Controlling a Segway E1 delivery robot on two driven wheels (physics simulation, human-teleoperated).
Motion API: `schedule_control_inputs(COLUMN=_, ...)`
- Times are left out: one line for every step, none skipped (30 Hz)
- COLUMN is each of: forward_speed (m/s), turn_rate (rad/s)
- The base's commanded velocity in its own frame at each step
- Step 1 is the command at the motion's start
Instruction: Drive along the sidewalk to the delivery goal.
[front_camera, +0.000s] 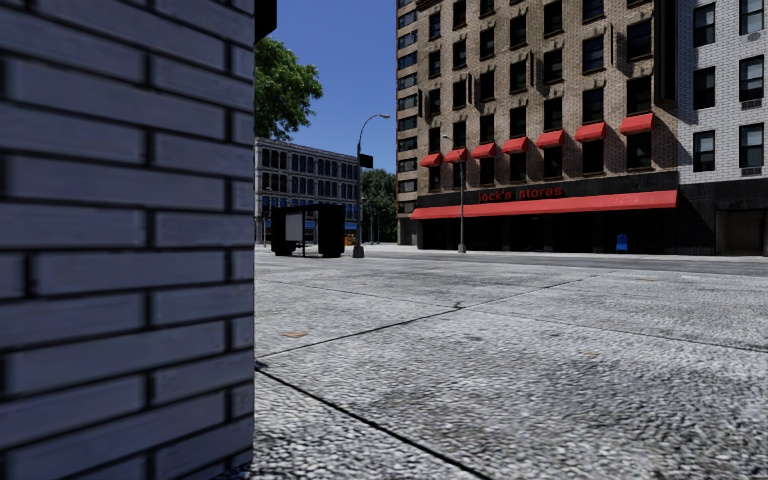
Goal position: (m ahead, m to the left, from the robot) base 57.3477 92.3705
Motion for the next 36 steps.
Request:
schedule_control_inputs(forward_speed=0.0, turn_rate=0.0)
schedule_control_inputs(forward_speed=0.0, turn_rate=0.0)
schedule_control_inputs(forward_speed=0.0, turn_rate=0.0)
schedule_control_inputs(forward_speed=0.0, turn_rate=0.0)
schedule_control_inputs(forward_speed=0.0, turn_rate=0.0)
schedule_control_inputs(forward_speed=0.0, turn_rate=0.0)
schedule_control_inputs(forward_speed=0.0, turn_rate=0.0)
schedule_control_inputs(forward_speed=0.0, turn_rate=0.53)
schedule_control_inputs(forward_speed=0.0, turn_rate=0.95)
schedule_control_inputs(forward_speed=0.0, turn_rate=1.03)
schedule_control_inputs(forward_speed=0.0, turn_rate=1.03)
schedule_control_inputs(forward_speed=0.0, turn_rate=1.05)
schedule_control_inputs(forward_speed=0.0, turn_rate=1.2)
schedule_control_inputs(forward_speed=0.0, turn_rate=1.2)
schedule_control_inputs(forward_speed=0.0, turn_rate=1.2)
schedule_control_inputs(forward_speed=0.0, turn_rate=1.2)
schedule_control_inputs(forward_speed=0.0, turn_rate=1.2)
schedule_control_inputs(forward_speed=0.0, turn_rate=1.2)
schedule_control_inputs(forward_speed=0.0, turn_rate=1.2)
schedule_control_inputs(forward_speed=0.0, turn_rate=1.2)
schedule_control_inputs(forward_speed=0.0, turn_rate=1.2)
schedule_control_inputs(forward_speed=0.0, turn_rate=1.2)
schedule_control_inputs(forward_speed=0.0, turn_rate=1.2)
schedule_control_inputs(forward_speed=0.0, turn_rate=1.2)
schedule_control_inputs(forward_speed=0.0, turn_rate=1.2)
schedule_control_inputs(forward_speed=0.0, turn_rate=1.2)
schedule_control_inputs(forward_speed=0.0, turn_rate=1.2)
schedule_control_inputs(forward_speed=0.0, turn_rate=1.2)
schedule_control_inputs(forward_speed=0.0, turn_rate=1.2)
schedule_control_inputs(forward_speed=0.0, turn_rate=1.2)
schedule_control_inputs(forward_speed=0.0, turn_rate=1.2)
schedule_control_inputs(forward_speed=0.0, turn_rate=1.2)
schedule_control_inputs(forward_speed=0.0, turn_rate=1.2)
schedule_control_inputs(forward_speed=0.0, turn_rate=1.2)
schedule_control_inputs(forward_speed=0.0, turn_rate=1.2)
schedule_control_inputs(forward_speed=0.0, turn_rate=1.2)
